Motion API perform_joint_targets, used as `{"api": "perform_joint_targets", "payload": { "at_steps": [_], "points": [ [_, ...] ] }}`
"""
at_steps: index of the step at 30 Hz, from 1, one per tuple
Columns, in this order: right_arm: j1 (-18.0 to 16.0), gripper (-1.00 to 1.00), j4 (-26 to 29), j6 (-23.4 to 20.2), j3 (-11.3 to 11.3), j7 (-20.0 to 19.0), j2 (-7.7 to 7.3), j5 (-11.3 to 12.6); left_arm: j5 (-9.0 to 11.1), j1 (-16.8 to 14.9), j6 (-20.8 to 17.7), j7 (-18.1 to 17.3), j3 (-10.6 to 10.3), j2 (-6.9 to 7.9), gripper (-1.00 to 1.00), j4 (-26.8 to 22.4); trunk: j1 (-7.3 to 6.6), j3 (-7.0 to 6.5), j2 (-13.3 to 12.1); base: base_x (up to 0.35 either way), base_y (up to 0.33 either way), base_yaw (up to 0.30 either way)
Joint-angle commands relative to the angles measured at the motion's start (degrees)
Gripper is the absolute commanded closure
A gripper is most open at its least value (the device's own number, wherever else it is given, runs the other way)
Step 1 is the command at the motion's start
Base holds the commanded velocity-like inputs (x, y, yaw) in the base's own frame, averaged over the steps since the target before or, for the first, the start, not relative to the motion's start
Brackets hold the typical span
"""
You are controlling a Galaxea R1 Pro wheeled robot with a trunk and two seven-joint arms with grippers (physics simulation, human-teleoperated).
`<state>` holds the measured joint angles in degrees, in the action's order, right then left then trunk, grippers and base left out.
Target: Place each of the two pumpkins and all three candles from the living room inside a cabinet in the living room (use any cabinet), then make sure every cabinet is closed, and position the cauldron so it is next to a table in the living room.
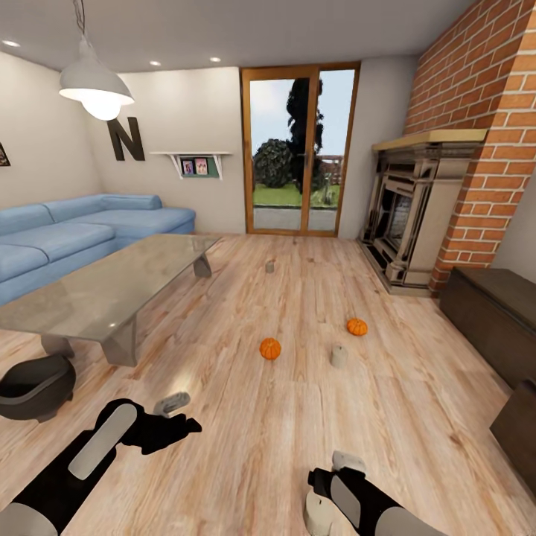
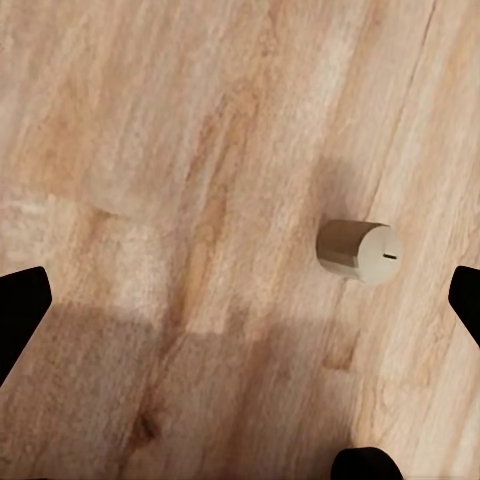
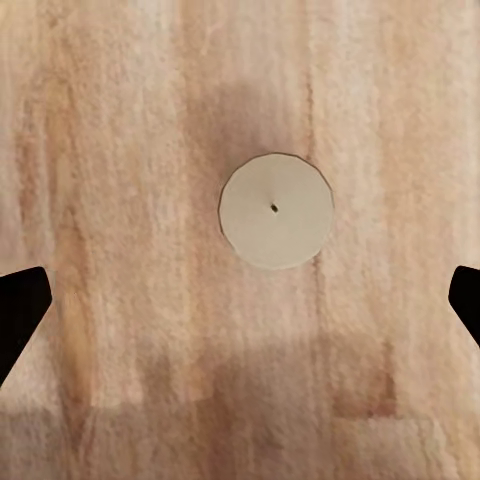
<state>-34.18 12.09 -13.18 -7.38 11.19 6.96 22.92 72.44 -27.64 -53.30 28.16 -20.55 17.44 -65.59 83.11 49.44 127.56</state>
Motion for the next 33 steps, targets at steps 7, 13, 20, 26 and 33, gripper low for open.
{"api": "perform_joint_targets", "payload": {
  "at_steps": [7, 13, 20, 26, 33],
  "points": [
    [0.0, -1.00, 0.3, 0.8, -0.6, 0.3, -0.02, 0.5, 0.6, 0.0, -0.2, 0.6, 0.0, 0.05, -1.00, -0.1, 1.53, 1.32, 2.8, 0.000, 0.000, 0.000],
    [0.0, -1.00, 0.3, 0.9, -0.6, 0.3, -0.02, 0.5, 0.6, 0.0, -0.2, 0.6, 0.1, 0.05, -1.00, -0.1, 2.85, 2.40, 5.3, 0.000, 0.000, 0.000],
    [0.0, -1.00, 0.3, 1.1, -0.6, 0.3, -0.02, 0.5, 0.7, 0.0, -0.3, 0.6, 0.1, 0.06, -1.00, -0.1, 4.39, 3.65, 8.1, 0.000, 0.000, 0.000],
    [0.0, -1.00, 0.3, 1.2, -0.6, 0.2, -0.01, 0.5, 0.8, 0.0, -0.3, 0.6, 0.0, 0.03, -1.00, -0.1, 5.71, 4.73, 10.5, 0.000, 0.000, 0.000],
    [0.0, -1.00, 0.3, 1.3, -0.6, 0.3, -0.02, 0.5, 0.8, 0.0, -0.3, 0.5, 0.1, -0.03, -1.00, -0.1, 7.24, 5.99, 13.3, 0.000, 0.000, 0.000]
  ]
}}
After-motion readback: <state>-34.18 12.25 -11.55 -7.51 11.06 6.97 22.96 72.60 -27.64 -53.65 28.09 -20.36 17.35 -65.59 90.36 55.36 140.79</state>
